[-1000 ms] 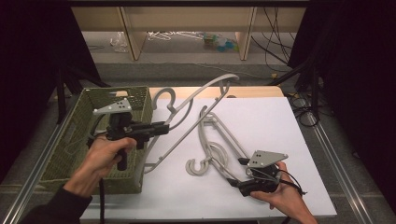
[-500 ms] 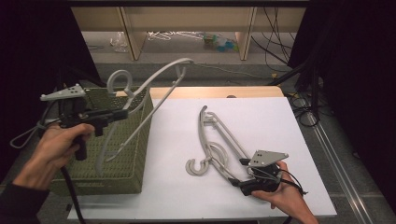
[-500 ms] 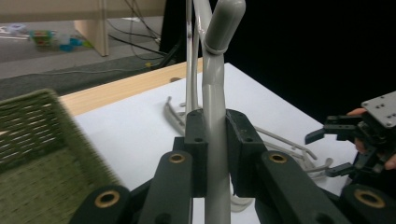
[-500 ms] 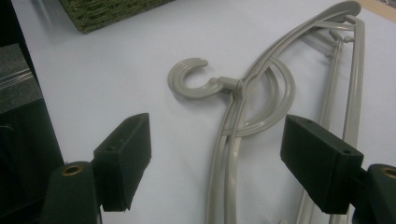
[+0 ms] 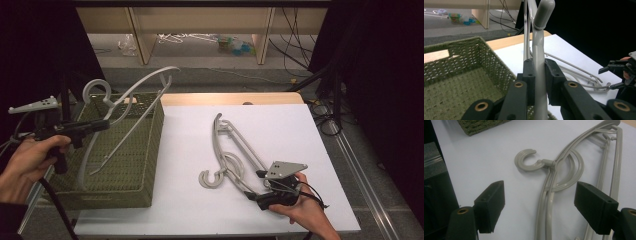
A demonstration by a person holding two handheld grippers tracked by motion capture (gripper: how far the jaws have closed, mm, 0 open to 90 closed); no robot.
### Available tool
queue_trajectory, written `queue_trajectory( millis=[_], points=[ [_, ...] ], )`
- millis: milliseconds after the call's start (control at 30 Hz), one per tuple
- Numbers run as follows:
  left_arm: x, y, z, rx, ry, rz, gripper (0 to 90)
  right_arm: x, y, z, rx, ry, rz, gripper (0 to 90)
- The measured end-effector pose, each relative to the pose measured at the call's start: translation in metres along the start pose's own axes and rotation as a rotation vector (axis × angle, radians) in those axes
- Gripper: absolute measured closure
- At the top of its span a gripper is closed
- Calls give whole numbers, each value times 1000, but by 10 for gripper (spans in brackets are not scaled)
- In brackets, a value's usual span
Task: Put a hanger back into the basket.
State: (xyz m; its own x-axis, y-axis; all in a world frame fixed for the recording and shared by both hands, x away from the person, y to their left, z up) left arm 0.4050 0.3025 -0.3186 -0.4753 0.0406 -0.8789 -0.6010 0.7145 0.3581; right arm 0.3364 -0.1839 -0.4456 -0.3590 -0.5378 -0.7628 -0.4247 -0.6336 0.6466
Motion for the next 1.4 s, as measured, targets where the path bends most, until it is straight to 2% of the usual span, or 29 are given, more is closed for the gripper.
queue_trajectory(
  millis=[100, 133, 167, 200, 367, 567, 667, 733, 933, 1233, 1400],
  points=[
    [2, 0, 7, 1, 3, 8, 794, 0, 0, 0, -4, 2, 2, 254],
    [5, 1, 14, -4, 13, 15, 794, 0, 0, 1, -6, 2, 3, 254],
    [5, 1, 14, -4, 13, 15, 794, 0, 0, 1, -6, 2, 3, 254],
    [7, 1, 21, -16, 23, 19, 794, 0, 0, 0, -5, 2, 4, 254],
    [14, 3, 36, -31, 52, 24, 794, 1, 1, 0, -3, -3, 13, 254],
    [17, 8, 51, -43, 53, 25, 794, 2, 1, -1, -2, -1, 16, 254],
    [24, 11, 59, -49, 40, 53, 793, 2, 1, -2, -4, 3, 13, 253],
    [26, 12, 61, -53, 41, 55, 794, 2, 1, -2, -1, -1, 11, 254],
    [41, 19, 81, -80, 76, 75, 794, 2, 1, -2, -6, 2, 16, 253],
    [57, 14, 89, -77, 97, 103, 793, 3, -1, -2, -7, -3, 24, 254],
    [65, 7, 93, -92, 107, 132, 793, 4, 0, -3, -2, -3, 24, 253]
  ],
)
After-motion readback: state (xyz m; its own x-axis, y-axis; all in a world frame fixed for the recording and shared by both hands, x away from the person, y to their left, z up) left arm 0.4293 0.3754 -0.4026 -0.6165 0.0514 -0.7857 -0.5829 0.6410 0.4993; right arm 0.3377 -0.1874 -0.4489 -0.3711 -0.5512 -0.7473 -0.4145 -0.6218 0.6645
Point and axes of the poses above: each handheld gripper's, and its own axes: y roughly backward along the jaws, x roughly out of its underside, z roughly to its left, the point moved 5 cm from there along -y, roughly forward along the jaws
